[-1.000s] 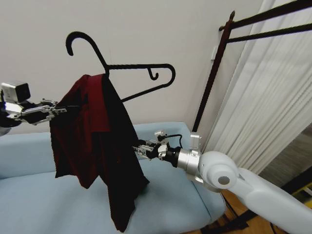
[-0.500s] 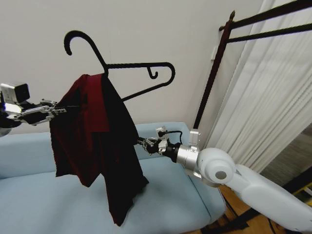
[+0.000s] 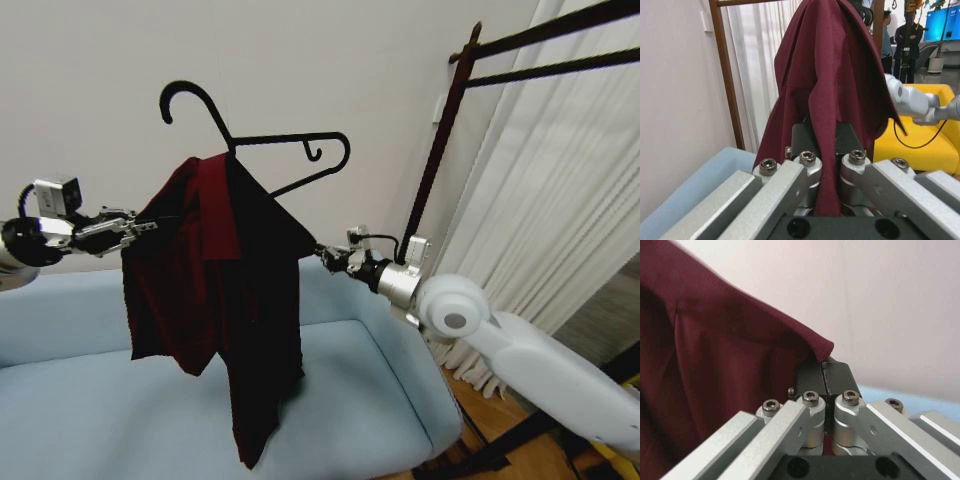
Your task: Pick up the clothes from the sofa and hang them on the clothes hanger.
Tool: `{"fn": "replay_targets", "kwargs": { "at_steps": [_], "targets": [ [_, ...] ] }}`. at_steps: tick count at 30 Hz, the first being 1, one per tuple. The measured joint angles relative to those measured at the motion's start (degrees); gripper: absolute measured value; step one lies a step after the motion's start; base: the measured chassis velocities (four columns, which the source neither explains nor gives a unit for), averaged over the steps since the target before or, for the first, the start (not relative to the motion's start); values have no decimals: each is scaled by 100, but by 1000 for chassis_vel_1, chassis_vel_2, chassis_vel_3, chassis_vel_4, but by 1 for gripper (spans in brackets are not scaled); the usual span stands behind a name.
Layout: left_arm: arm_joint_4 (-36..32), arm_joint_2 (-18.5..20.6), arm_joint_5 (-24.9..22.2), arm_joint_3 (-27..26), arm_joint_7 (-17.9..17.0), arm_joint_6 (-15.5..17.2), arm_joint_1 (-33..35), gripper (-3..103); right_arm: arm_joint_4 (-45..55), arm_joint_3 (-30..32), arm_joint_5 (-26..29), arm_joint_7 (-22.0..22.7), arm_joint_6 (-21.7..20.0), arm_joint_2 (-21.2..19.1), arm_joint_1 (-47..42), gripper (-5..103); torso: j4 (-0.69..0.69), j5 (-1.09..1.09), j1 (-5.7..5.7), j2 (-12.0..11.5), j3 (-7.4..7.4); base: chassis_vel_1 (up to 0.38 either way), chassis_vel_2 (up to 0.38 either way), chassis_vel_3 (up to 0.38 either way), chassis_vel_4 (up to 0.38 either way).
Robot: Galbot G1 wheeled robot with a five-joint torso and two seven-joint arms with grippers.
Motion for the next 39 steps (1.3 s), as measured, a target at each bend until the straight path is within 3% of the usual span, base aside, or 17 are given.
{"fn": "replay_targets", "kwargs": {
  "at_steps": [12, 18, 31, 39],
  "targets": [
    [1, -323, 434, 154, -253, -7, 86, 2, -600, -9, -308, -187, 58, 33, 821, 0, 0, -1, 0, 0, 0, 0, 0, 0, 0],
    [-120, -480, 784, 193, -668, 7, 125, 2, -774, -36, -609, -415, 120, 30, 1048, 0, 0, -1, 0, 0, 0, 0, 0, 0, 0],
    [-521, -589, 1351, 192, -1143, 391, 141, 2, -948, -214, -1175, -700, 191, 68, 1386, 0, 0, -1, 0, 0, 0, 0, 0, 0, 0],
    [-765, -594, 1353, 145, -1922, 487, 156, 2, -956, -312, -1829, -857, 221, -139, 1467, 0, 0, 0, 0, 0, 0, 0, 0, 0, 0]
  ]
}}
